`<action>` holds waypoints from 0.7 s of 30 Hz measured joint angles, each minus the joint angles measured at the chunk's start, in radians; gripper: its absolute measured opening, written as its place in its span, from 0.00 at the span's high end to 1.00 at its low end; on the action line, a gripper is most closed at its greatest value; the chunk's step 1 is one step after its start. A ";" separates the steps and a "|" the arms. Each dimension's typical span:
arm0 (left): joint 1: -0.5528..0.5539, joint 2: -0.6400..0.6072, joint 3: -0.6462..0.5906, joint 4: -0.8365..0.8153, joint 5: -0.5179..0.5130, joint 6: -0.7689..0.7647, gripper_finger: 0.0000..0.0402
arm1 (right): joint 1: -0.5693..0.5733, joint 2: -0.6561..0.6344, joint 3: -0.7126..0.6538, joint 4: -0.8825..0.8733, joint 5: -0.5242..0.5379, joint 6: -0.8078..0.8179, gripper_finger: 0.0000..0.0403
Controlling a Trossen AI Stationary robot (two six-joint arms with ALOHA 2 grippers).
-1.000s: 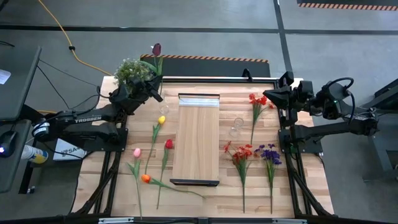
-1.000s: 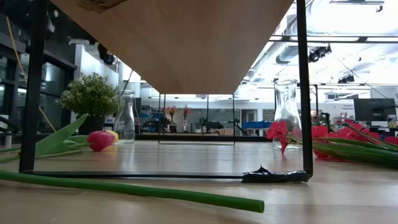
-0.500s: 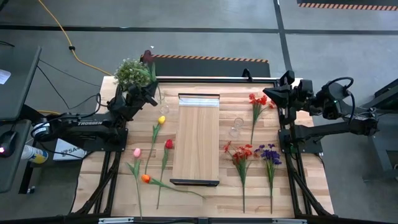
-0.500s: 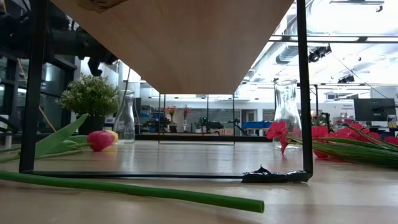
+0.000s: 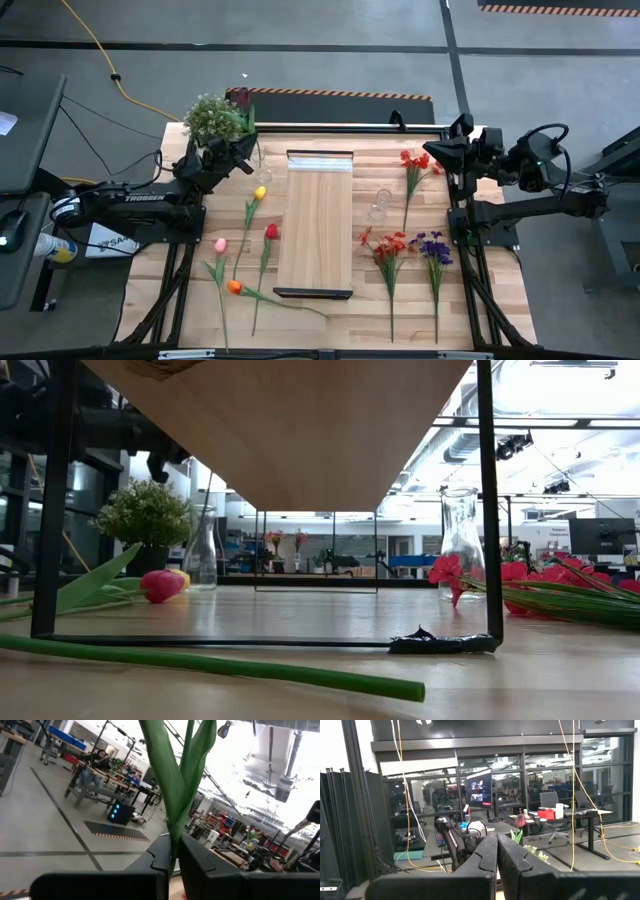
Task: Pick and place flowers into a vace then onto a shelf
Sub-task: Put the brown flower into the left vase
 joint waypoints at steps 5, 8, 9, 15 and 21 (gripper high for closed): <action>0.000 0.000 0.000 -0.030 0.038 -0.021 0.78 | 0.000 0.000 0.000 0.000 -0.001 0.000 1.00; 0.000 0.000 0.000 -0.048 0.047 -0.040 0.78 | 0.000 0.000 0.000 0.000 -0.002 0.000 1.00; 0.000 0.000 0.000 -0.059 0.048 -0.040 0.78 | 0.000 0.000 0.000 0.000 -0.002 0.000 1.00; 0.000 0.000 0.000 -0.075 0.058 -0.065 0.79 | 0.000 0.000 0.000 0.000 -0.016 0.000 1.00; 0.000 -0.001 0.000 -0.090 0.113 -0.076 0.76 | 0.000 0.000 0.000 0.000 -0.028 0.000 1.00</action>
